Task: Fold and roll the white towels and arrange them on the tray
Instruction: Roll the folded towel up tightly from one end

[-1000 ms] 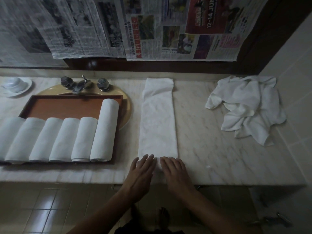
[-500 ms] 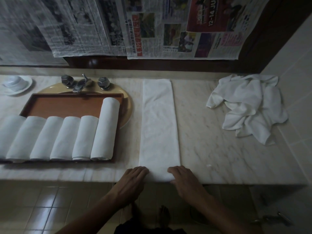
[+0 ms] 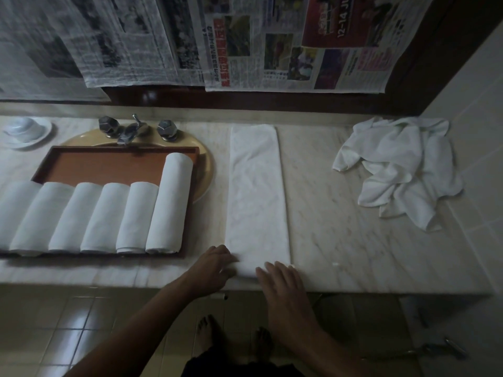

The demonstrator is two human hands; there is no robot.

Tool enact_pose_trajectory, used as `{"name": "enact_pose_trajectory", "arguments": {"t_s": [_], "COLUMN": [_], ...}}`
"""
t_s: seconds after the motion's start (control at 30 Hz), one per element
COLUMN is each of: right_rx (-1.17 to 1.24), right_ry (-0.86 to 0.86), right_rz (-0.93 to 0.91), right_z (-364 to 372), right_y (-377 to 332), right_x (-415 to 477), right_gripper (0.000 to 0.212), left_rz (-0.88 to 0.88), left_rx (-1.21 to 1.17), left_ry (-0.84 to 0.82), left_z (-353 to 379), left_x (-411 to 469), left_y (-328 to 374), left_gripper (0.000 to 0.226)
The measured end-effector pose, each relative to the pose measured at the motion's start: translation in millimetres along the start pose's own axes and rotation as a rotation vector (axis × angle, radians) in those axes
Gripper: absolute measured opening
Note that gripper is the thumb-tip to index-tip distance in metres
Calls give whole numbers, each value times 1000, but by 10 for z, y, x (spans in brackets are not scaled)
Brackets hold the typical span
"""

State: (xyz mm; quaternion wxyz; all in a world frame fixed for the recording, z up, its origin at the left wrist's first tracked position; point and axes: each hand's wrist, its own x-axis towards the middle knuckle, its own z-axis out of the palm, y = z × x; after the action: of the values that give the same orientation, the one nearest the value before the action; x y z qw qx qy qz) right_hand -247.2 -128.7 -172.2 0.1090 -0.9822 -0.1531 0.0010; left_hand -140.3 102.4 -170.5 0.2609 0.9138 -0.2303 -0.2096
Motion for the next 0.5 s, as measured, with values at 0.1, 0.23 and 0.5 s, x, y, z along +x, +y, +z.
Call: {"name": "enact_pose_trajectory", "arguments": {"t_s": [0.1,0.23,0.5], "right_rx": [-60,-66,-85], "right_ry": [-81,-58,-129], "right_rz": [44,18,39], "right_z": [119,160,128], "right_y": [0,46,214], "right_x": [-20,106,436], "right_gripper": [77,77,71], "left_rz": [-43,-29,3], "left_rx": [-53,200,516], "left_ry": [7,330,170], "left_z": [-20,187,521], "left_x": [19,-147,-84], "left_y": [32,307,350], "left_gripper": [36,52,112]}}
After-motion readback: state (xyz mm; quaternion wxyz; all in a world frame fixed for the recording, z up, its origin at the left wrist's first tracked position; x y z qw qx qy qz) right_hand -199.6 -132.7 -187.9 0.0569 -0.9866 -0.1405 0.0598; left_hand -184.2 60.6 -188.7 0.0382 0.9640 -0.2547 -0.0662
